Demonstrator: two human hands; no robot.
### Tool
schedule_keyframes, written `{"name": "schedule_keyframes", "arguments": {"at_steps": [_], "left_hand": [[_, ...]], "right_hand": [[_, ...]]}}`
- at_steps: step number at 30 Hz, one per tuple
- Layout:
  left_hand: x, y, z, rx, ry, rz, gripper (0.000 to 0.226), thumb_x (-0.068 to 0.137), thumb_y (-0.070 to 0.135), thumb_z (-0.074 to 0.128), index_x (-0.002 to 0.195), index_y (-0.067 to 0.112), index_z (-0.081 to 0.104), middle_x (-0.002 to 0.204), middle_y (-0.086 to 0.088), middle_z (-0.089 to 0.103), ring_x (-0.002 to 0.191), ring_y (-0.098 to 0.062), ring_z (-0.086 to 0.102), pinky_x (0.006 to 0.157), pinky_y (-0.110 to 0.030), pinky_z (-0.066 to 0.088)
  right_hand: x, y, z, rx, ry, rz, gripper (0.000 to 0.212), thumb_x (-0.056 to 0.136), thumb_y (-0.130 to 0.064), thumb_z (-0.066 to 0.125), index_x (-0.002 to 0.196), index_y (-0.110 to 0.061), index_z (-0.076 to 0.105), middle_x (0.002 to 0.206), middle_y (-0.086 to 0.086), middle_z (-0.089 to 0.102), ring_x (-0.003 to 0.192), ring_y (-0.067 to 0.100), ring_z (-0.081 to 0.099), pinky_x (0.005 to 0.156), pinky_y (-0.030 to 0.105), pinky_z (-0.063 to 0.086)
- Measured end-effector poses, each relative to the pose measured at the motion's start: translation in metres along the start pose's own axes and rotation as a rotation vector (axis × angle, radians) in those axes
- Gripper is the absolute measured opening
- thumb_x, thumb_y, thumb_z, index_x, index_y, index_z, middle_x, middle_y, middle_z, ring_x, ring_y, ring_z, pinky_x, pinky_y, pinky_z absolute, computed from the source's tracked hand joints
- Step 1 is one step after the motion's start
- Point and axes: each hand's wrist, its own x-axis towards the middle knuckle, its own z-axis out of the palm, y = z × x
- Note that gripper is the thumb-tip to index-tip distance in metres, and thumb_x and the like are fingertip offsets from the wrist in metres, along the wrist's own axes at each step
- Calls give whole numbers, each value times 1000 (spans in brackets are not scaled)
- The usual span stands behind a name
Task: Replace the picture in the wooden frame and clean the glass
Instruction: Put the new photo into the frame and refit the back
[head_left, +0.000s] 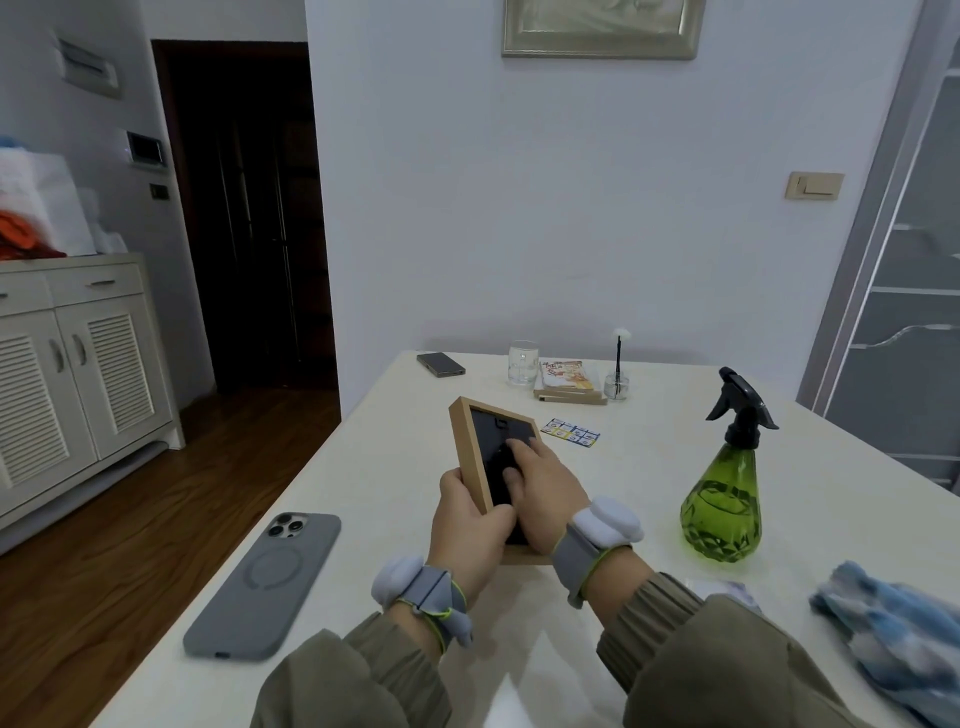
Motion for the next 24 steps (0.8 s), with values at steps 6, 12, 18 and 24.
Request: {"name": "schedule_keyframes", "arguments": {"at_steps": [6,12,18,24], "left_hand": [[-3,5,-5,147,68,57,43,78,14,62,113,19,37,85,1,61,80,-25,63,77,-44,58],[-7,5,2,275,161,217,42,87,8,57,127,12,43,97,-1,58,91,-23,60,80,-30,47],[-13,18,11,321,103,212,47,71,45,40,114,28,50,89,3,58,85,-24,62,74,-40,51],[-14,13,10,419,43,311,62,70,32,54,131,28,46,115,4,61,94,-17,63,75,-28,54]], "right_hand": [[-18,-15,-10,92,180,-28,36,98,-32,40,131,-26,55,128,9,53,121,26,48,94,31,41],[-32,-30,-13,496,104,-23,37,84,-48,52,108,-23,65,96,-3,73,93,20,67,86,39,54],[-27,-19,-12,725,128,58,24,83,-42,61,104,-31,67,92,-5,73,84,17,71,84,39,58],[-23,-15,-11,807,198,117,17,88,-34,57,75,-25,63,66,-9,65,62,10,61,61,27,49]]}}
